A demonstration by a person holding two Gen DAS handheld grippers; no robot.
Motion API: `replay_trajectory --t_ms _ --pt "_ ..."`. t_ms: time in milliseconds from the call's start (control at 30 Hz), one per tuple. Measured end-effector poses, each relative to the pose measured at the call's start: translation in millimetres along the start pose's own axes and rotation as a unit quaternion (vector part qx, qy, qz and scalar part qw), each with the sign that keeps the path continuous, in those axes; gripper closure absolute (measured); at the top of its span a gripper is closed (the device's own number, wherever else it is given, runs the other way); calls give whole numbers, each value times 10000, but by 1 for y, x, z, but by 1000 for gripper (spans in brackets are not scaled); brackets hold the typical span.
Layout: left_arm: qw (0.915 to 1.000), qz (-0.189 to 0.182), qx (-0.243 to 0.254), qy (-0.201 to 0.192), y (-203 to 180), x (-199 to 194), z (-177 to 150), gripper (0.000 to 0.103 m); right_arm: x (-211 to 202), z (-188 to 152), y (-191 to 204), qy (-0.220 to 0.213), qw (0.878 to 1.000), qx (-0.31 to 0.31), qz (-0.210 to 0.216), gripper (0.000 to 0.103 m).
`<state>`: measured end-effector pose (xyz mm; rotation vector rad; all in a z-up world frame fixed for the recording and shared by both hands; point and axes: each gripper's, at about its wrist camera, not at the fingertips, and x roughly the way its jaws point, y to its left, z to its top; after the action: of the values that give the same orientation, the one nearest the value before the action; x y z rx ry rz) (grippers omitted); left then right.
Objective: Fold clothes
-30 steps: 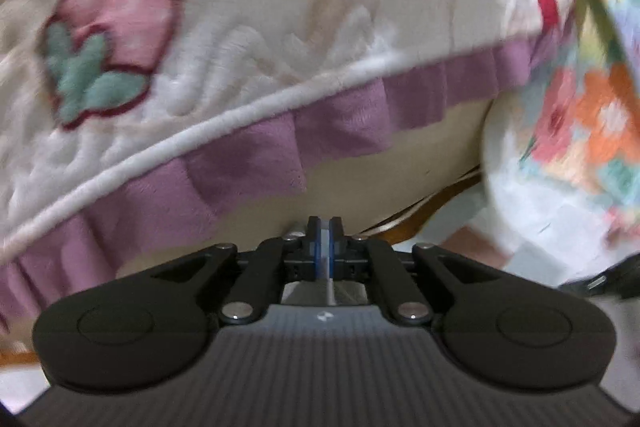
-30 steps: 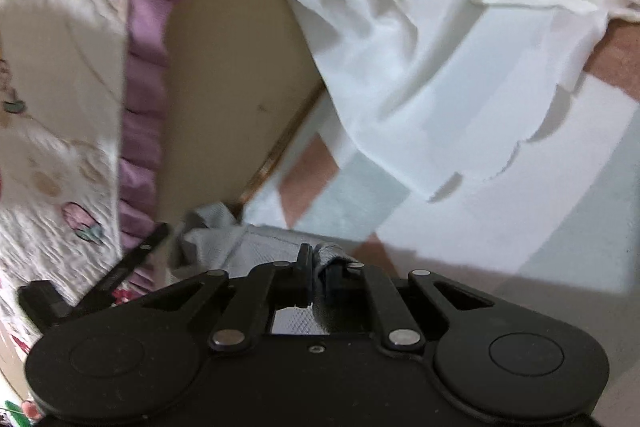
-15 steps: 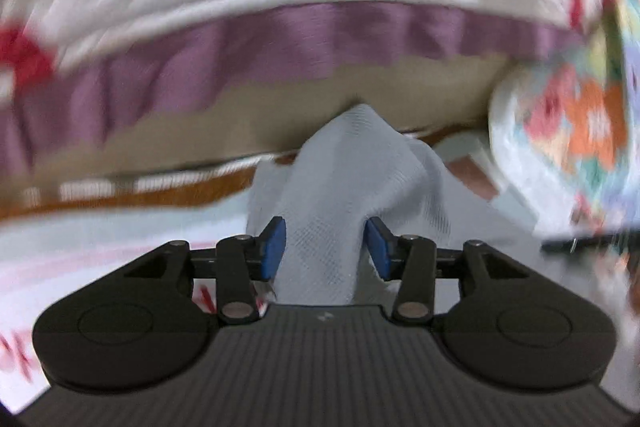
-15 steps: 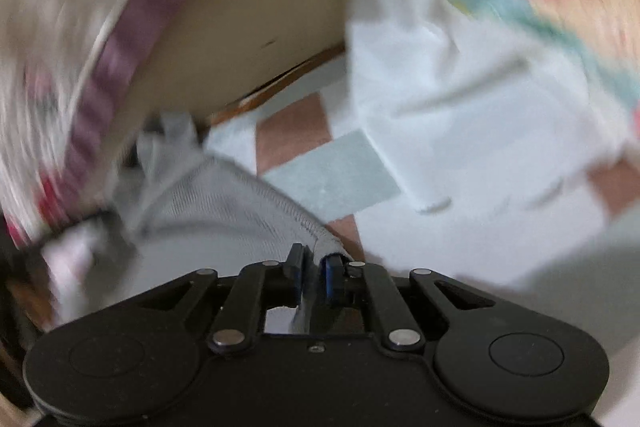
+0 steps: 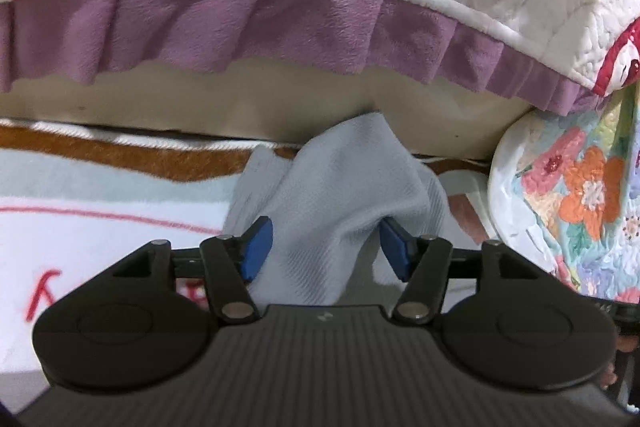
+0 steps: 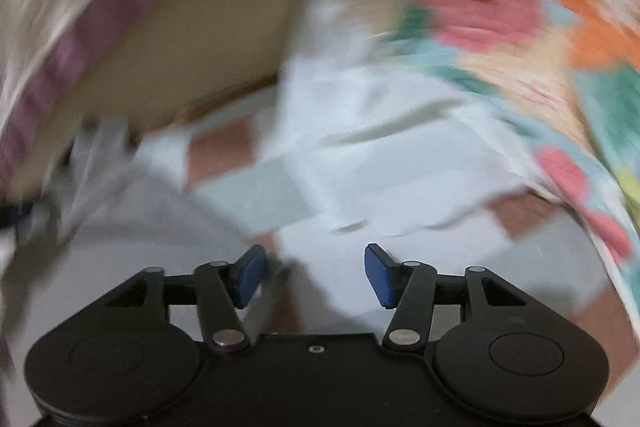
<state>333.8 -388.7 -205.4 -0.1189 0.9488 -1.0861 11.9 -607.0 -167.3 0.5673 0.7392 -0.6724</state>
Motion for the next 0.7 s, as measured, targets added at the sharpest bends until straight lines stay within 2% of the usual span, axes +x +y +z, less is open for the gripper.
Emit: replay_trajectory --t_ms 33,67,100,200,300,367,433,533,567,600,633,700 --pt "9999 -67 138 54 -3 4 1 94 -7 0 -3 -62 9999 -11 81 45" --pt "9995 -80 282 136 -7 8 1 99 -14 -3 -3 -49 9996 -141 257 45" --pt "9991 -10 420 70 -10 9 1 101 -20 -7 0 31 9985 -318 443 45" --pt "9954 162 795 -504 -21 -5 0 101 -40 -22 7 306 9922 -827 880 48" --pt "9925 404 1014 -545 -27 -6 -3 101 -61 -48 0 726 9916 -953 488 47" --pt "9919 531 1077 -402 -28 0 -4 101 -82 -67 -11 910 9936 -659 83 47" --pt "9939 500 936 -308 -25 5 -4 101 -100 -90 -21 1040 9940 -247 -220 47" --pt "9964 450 683 -232 -21 9 -3 101 -102 -115 -29 1062 9943 60 -46 47" --pt "9968 444 623 -232 -20 9 -2 101 -99 -120 -29 1010 9948 87 -57 51" --pt "9972 439 564 -231 -20 9 -2 101 -98 -124 -27 908 9957 -27 -163 88" --pt "9972 445 555 -231 -21 7 -2 101 -100 -125 -22 808 9960 -239 -309 94" --pt "9965 465 657 -225 -24 3 -2 101 -111 -126 -16 663 9949 -425 -634 95"
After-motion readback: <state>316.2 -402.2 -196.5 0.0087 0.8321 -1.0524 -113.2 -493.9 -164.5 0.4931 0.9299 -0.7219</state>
